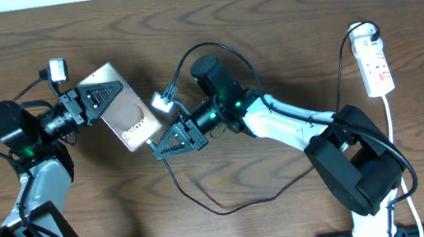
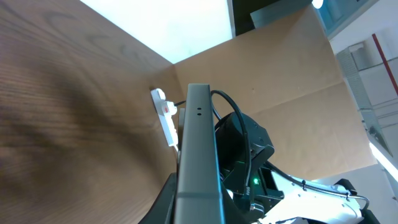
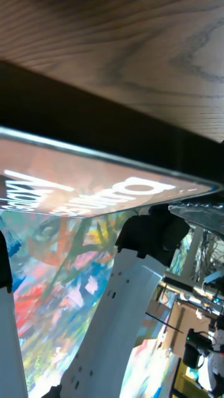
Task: Plug charger to phone and switch on socket
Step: 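Align the connector with the phone's bottom port using the right gripper, then push the connector into the phone's port with the right gripper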
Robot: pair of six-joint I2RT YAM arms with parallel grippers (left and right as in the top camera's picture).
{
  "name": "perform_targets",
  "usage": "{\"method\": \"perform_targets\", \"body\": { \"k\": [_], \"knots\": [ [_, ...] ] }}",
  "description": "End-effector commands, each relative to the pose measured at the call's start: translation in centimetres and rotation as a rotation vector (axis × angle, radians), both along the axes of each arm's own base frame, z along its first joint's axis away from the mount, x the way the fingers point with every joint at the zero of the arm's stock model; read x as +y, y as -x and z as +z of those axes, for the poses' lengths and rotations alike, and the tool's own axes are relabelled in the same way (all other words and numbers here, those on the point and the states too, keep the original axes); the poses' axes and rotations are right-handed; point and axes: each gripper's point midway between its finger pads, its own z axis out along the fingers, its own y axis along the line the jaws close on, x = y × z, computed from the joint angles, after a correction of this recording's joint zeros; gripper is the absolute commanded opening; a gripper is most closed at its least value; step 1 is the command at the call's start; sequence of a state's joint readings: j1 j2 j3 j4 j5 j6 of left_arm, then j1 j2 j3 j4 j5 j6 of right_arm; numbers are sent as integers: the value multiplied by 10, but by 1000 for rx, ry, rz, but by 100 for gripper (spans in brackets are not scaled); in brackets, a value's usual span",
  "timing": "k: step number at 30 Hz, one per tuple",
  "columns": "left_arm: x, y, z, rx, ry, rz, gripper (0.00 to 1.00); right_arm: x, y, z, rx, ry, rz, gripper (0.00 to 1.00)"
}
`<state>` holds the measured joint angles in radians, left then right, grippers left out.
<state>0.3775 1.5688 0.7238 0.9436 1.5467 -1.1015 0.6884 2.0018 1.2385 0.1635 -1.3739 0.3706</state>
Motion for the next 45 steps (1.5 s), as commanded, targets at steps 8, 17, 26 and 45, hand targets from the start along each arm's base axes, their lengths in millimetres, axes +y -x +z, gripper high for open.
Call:
{"method": "perform_targets", "body": {
  "k": [8,17,26,45],
  "knots": [
    [-3,5,7,-40,-17,-27,7,-1,2,5,-17,-27,21,1],
    [-3,5,7,-47,-21,-27,8,-1,2,5,-17,-27,20,1],
    [-3,5,7,-47,-21,-27,7,-2,1,5,-17,-27,18,1],
    [-3,5,7,-54,-24,-27,8,-6,-6,5,-17,-27,1,1]
  ]
}}
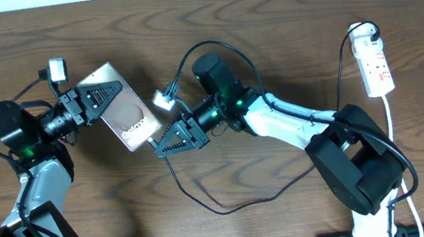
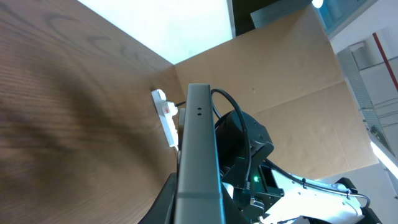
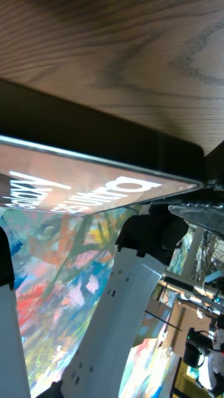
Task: Plug charger to phone and switch on socket
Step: 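Push the connector into the phone's port with the right gripper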
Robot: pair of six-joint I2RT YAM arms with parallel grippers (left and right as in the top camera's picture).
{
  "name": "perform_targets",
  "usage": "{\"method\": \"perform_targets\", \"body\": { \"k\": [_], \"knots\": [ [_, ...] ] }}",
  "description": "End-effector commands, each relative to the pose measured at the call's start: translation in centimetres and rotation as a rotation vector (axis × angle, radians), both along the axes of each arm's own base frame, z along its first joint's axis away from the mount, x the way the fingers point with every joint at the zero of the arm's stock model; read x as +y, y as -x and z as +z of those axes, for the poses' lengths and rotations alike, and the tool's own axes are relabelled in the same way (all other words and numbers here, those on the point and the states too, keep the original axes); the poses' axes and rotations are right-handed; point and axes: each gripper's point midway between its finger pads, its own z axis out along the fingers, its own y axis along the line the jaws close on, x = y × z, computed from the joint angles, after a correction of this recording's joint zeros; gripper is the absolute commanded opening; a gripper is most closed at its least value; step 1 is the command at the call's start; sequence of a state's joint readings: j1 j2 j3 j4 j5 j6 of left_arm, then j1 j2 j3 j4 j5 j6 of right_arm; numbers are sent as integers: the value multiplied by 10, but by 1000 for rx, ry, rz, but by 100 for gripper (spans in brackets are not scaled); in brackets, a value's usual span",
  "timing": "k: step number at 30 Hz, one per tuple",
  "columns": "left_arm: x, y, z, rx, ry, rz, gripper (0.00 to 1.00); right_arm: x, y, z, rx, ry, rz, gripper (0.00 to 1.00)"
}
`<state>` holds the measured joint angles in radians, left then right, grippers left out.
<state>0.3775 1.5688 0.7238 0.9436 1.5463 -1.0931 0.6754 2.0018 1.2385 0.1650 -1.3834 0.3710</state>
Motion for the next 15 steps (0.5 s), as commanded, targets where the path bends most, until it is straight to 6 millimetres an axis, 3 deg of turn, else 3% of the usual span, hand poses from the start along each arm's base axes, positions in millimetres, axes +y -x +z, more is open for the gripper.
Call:
{"method": "perform_targets", "body": {
  "k": [1,15],
  "knots": [
    [-3,5,7,-46,-20,-27,8,-2,-2,4,-20,-22,6,1],
    [-8,5,7,-46,-20,-40,8,1,4,4,-21,-22,20,1]
  ]
}}
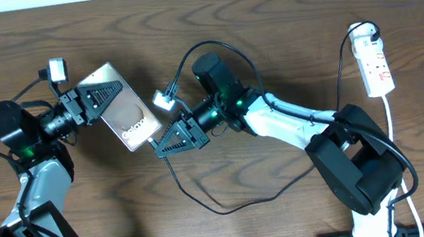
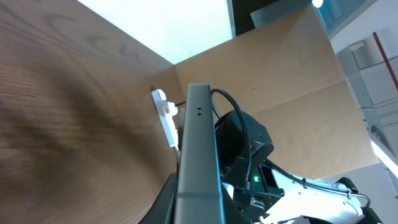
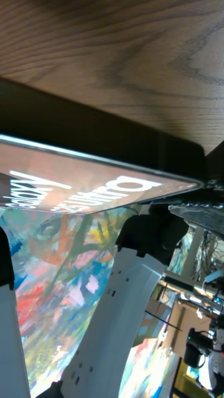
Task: Plug charger to phone and switch on socket
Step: 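Push the connector into the phone's port with the right gripper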
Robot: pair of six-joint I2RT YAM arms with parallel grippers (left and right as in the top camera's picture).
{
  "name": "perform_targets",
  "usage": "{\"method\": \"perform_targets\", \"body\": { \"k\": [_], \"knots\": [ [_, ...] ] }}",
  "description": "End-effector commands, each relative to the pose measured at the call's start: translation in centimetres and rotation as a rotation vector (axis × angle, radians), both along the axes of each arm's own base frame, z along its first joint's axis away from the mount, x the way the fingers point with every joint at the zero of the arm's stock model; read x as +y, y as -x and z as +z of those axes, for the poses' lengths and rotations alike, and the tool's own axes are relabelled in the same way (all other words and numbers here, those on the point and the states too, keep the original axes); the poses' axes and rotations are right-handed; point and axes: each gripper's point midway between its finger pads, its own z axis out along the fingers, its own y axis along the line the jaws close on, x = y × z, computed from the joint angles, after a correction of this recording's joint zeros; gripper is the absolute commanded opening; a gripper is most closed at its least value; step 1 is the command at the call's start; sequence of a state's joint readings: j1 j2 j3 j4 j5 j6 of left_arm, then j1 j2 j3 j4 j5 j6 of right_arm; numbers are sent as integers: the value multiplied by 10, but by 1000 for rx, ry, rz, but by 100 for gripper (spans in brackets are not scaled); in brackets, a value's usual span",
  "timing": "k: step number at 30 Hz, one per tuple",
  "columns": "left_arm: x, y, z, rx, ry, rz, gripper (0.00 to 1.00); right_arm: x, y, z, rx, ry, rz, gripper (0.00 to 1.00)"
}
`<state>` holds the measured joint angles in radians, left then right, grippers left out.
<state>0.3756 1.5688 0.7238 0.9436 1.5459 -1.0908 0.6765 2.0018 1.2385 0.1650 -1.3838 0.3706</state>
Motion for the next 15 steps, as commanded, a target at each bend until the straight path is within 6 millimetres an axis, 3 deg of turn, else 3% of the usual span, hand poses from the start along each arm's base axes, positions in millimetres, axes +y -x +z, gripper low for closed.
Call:
{"method": "perform_targets", "body": {
  "k": [1,15],
  "knots": [
    [-8,5,7,-44,-19,-42,8,2,4,4,-21,-21,19,1],
    [-10,6,7,-48,-21,-49,8,3,2,2,-31,-15,4,1]
  ]
}}
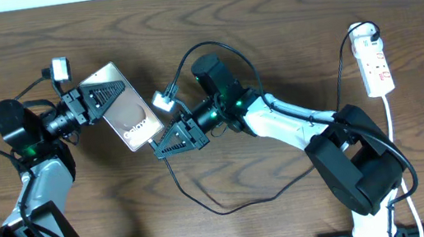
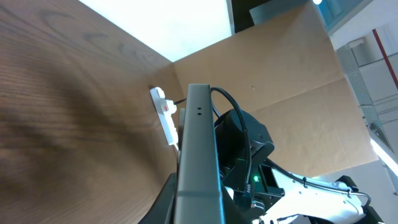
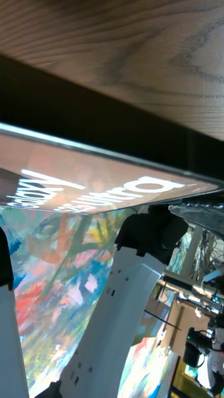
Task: Plug charger to phone and switch on socket
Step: 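Push the connector into the phone's port with the right gripper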
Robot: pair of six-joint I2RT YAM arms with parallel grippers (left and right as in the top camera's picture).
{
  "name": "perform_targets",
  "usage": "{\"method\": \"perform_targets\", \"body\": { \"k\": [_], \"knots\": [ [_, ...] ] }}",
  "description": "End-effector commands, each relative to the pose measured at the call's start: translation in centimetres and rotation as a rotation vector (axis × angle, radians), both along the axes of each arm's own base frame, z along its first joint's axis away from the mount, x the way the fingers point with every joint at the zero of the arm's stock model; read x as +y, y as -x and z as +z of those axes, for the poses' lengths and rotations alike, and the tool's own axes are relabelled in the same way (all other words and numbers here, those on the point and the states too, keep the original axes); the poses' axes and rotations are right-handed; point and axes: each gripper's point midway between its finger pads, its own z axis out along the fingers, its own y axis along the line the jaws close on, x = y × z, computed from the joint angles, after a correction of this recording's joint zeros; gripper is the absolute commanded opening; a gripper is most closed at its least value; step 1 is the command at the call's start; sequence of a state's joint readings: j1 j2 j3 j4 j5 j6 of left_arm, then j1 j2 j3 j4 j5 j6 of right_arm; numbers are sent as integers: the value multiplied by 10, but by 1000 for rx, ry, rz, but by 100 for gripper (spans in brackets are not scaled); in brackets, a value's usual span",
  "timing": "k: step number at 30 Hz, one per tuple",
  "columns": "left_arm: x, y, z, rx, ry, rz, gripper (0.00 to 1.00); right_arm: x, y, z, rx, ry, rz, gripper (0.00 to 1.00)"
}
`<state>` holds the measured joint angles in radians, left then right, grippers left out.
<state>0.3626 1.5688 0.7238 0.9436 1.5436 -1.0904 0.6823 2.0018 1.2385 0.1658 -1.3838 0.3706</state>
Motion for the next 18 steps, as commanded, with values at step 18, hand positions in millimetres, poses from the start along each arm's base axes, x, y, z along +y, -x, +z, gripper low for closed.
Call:
{"method": "perform_targets", "body": {
  "k": [18],
  "knots": [
    [-17,8,7,-96,-40,-70,8,11,-19,16,-31,-23,-82,1]
  ]
}}
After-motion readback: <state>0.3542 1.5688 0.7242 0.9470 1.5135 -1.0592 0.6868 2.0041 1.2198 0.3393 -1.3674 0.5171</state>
